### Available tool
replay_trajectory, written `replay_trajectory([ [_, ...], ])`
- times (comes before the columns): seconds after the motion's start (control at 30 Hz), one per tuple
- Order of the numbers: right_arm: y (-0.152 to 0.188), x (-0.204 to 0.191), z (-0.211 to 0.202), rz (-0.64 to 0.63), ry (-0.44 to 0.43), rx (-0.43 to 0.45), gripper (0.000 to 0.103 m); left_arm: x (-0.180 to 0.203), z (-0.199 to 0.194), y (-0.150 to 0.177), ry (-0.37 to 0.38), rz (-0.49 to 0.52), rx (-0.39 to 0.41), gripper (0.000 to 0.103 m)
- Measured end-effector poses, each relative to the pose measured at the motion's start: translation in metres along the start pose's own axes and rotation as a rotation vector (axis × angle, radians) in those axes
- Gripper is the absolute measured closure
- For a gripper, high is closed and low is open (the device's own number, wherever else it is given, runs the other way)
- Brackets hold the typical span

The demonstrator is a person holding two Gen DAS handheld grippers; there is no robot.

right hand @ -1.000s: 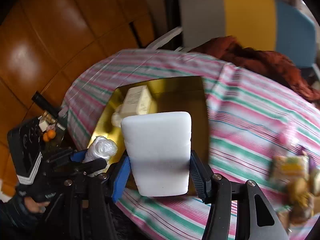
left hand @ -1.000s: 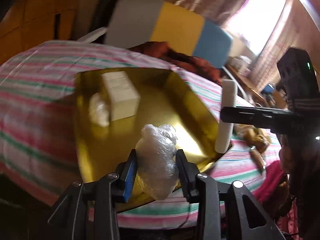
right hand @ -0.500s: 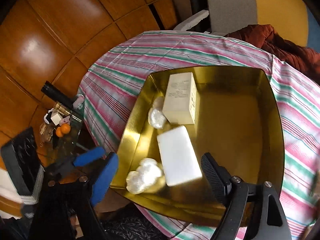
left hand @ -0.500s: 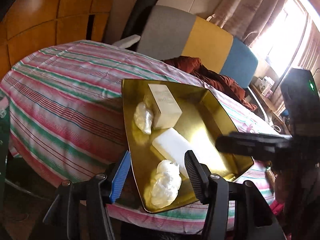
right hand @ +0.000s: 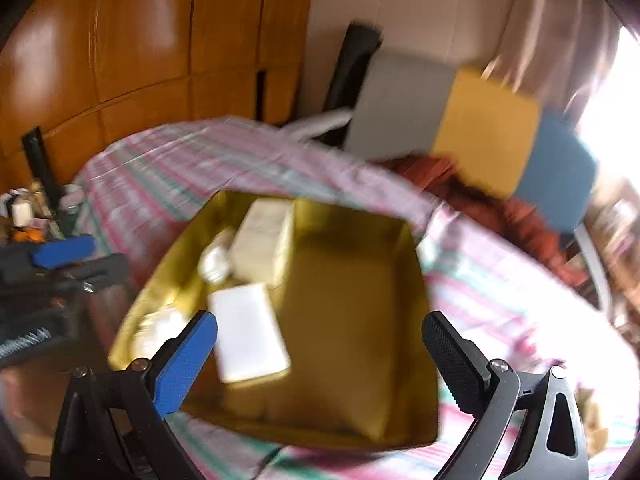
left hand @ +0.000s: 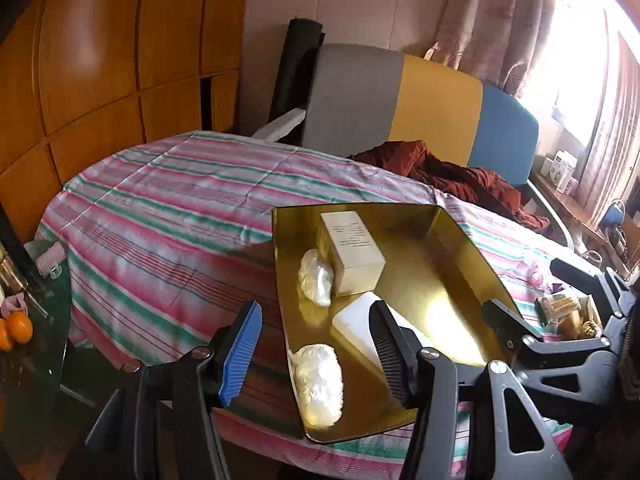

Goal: Organize objects
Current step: 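Place the bundle and white sponge block into the gold tray, opening both grippers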

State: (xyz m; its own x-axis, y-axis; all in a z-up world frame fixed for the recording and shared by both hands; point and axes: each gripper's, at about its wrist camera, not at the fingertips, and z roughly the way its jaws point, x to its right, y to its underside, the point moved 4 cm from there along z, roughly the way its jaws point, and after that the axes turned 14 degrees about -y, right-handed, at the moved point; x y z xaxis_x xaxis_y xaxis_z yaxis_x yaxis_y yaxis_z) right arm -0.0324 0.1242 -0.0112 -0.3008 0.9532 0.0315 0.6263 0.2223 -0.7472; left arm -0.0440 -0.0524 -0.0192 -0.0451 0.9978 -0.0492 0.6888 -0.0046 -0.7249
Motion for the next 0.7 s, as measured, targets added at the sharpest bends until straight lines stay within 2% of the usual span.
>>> replay_trajectory([
  [0.03, 0.001, 0.005, 0.000, 0.015, 0.026, -0.002, 0.000, 0.001, -0.001, -0.001, 0.002, 0.005, 0.003, 0.046],
  [0.13, 0.007, 0.020, 0.004, 0.120, -0.071, -0.043, 0.003, 0.009, -0.005, -0.001, 0.008, 0.030, 0.012, 0.046],
  [0.27, 0.017, 0.028, 0.005, 0.129, -0.053, -0.056, 0.007, 0.018, -0.007, -0.001, 0.008, 0.067, 0.026, 0.046],
  [0.37, 0.024, 0.033, -0.003, 0.135, -0.045, -0.020, 0.005, 0.025, -0.008, 0.000, 0.005, 0.091, 0.031, 0.046],
  [0.5, 0.035, 0.040, -0.014, 0.230, -0.099, 0.022, 0.002, 0.035, -0.009, 0.001, 0.010, 0.123, 0.033, 0.046],
  [0.7, 0.041, 0.049, -0.033, 0.209, -0.026, 0.084, 0.000, 0.050, -0.011, 0.005, 0.026, 0.166, 0.029, 0.046],
])
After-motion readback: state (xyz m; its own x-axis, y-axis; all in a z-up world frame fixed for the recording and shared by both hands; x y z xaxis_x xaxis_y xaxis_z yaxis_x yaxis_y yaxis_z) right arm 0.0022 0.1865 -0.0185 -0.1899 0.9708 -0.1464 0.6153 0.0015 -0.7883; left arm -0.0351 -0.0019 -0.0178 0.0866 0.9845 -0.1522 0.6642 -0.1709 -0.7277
